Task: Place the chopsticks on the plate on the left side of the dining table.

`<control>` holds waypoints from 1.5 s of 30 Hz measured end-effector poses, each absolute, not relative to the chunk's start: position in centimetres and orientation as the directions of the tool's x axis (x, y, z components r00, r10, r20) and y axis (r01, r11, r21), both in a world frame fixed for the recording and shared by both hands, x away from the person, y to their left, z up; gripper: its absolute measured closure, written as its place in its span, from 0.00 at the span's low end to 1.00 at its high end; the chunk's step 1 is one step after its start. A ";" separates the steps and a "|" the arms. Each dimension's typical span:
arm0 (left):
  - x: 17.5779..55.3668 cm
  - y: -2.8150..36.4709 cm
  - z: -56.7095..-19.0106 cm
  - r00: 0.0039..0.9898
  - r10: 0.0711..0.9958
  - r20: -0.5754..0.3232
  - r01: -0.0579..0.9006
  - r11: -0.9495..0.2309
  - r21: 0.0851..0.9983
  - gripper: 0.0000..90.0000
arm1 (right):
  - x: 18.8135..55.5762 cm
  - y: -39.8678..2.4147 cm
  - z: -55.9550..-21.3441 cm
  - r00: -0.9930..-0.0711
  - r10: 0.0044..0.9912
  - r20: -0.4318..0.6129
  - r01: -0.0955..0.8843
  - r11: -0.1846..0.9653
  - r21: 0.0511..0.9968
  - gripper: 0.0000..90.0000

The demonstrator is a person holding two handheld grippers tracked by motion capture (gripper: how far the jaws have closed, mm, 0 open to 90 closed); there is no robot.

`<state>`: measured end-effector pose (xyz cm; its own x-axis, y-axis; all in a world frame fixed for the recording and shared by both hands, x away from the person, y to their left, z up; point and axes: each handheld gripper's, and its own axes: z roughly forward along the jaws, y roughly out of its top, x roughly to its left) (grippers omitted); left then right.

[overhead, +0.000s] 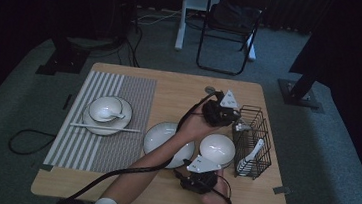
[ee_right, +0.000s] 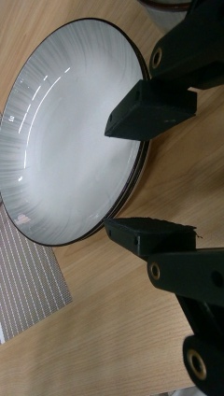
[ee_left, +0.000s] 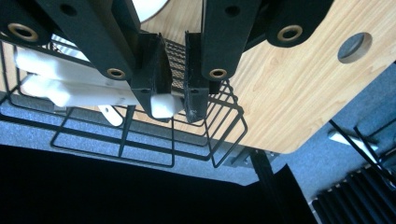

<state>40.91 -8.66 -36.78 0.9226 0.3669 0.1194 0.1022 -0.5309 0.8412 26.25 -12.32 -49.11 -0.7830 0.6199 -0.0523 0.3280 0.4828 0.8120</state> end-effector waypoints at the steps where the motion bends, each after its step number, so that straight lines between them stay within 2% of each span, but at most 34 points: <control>1: 41.0 -8.8 -36.9 0.923 0.367 0.116 0.105 -0.531 0.841 0.91 | 26.2 -12.3 -49.1 -0.782 0.621 -0.051 0.329 0.482 0.812 0.54; 24: 42.8 -10.2 -38.0 0.916 0.391 0.086 0.158 -0.550 0.820 0.93 | 26.3 -12.1 -49.2 -0.788 0.613 -0.054 0.324 0.487 0.811 0.54; 45: 41.3 -6.3 -35.5 0.923 0.375 0.092 0.103 -0.469 0.877 0.94 | 26.3 -12.0 -49.3 -0.792 0.608 -0.056 0.321 0.492 0.810 0.54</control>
